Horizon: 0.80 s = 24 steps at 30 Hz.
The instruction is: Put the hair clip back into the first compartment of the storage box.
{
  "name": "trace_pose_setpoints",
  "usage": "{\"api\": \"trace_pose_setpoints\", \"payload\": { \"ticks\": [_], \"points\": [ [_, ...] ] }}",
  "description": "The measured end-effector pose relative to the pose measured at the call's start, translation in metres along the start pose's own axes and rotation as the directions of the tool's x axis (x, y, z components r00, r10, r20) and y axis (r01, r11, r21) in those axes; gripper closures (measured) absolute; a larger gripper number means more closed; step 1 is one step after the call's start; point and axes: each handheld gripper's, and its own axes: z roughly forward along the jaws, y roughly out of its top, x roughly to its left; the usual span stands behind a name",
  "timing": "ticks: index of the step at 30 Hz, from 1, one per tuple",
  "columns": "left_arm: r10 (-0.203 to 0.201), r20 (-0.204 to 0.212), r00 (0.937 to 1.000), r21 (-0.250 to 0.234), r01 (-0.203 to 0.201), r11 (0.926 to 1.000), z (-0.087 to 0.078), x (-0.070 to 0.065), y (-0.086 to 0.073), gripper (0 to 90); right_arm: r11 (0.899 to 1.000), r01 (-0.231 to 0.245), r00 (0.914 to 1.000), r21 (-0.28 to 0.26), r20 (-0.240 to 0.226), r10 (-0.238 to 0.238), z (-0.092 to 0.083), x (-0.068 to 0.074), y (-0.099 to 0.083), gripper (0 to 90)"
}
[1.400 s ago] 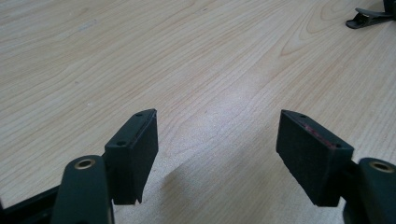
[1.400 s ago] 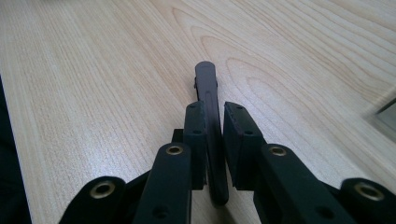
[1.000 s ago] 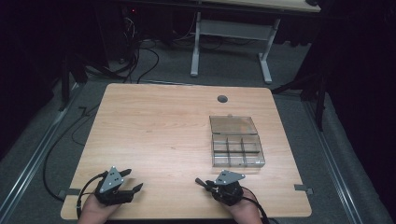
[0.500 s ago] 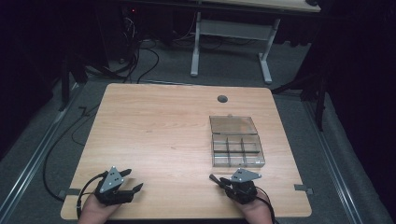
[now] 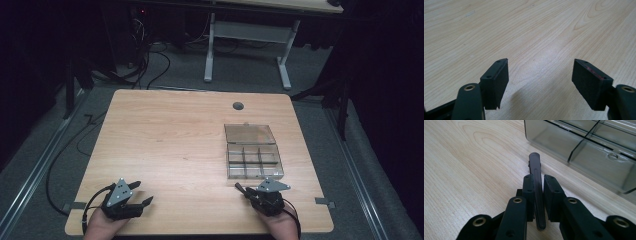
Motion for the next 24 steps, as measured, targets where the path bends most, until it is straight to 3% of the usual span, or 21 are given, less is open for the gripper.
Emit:
{"api": "trace_pose_setpoints", "payload": {
  "ticks": [8,11,18,24],
  "points": [
    [0.002,0.0,1.0,-0.001,-0.002,1.0,0.0,0.0,0.0,30.0,1.0,0.001,0.9999,0.004,-0.012,-0.001,0.001,0.004,0.001,76.5],
    [0.001,0.0,1.0,-0.001,-0.001,1.0,0.0,0.0,0.0,30.0,1.0,-0.013,0.9996,-0.021,-0.027,0.012,-0.002,0.003,0.002,73.5],
    [0.001,-0.002,1.0,0.001,-0.001,1.0,0.0,0.0,0.0,30.1,0.998,-0.048,0.9986,-0.048,0.021,0.049,-0.011,-0.009,-0.001,71.9],
    [-0.002,0.004,1.0,-0.005,0.002,1.0,-0.001,0.0,0.0,30.4,0.994,-0.092,0.9953,-0.063,0.025,0.094,-0.013,-0.016,-0.002,69.1]
  ]
}}
